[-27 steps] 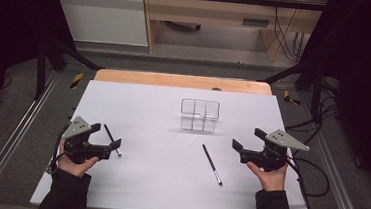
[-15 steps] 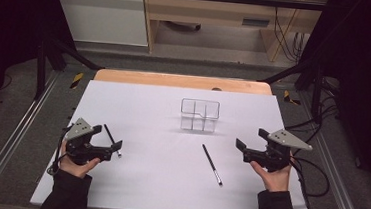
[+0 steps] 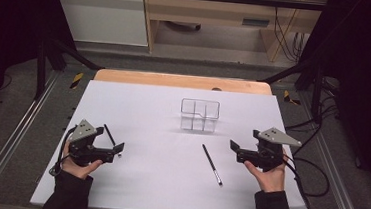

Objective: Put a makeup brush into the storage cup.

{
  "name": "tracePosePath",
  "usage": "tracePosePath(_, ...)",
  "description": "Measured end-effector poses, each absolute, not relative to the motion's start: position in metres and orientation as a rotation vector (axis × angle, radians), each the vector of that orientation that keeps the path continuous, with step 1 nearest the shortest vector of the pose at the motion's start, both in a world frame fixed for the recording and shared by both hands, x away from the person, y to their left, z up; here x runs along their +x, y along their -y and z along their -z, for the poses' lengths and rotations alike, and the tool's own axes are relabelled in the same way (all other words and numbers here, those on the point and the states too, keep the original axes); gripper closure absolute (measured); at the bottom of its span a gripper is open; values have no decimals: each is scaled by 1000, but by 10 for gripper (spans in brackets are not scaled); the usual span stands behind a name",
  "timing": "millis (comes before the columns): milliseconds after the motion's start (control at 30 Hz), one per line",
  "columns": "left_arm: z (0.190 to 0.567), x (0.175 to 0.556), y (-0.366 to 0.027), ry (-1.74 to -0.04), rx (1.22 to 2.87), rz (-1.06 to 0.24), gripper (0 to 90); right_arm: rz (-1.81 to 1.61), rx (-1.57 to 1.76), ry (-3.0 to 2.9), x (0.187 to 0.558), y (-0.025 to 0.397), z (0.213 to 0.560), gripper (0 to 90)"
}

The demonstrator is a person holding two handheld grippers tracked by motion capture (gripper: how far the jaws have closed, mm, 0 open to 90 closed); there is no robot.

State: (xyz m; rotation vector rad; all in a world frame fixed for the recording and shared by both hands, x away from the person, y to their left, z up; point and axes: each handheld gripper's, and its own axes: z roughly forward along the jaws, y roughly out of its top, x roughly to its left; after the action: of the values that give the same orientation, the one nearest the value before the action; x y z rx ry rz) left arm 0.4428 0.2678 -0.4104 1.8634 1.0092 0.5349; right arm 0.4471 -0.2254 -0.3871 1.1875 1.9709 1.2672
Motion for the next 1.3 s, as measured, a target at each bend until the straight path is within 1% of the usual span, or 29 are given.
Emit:
tracePosePath(533,415,444,-264,-1006,1884,-526,49,-1175,1187,-2059,454,201,392,128)
tracePosePath(1100,416,444,-263,-1006,1890,-525,50,-1057,1179,-2193,460,176,410,123)
tracePosePath(1300,416,444,-261,-1002,1894,-523,50,-1016,1176,-2228,461,170,417,137)
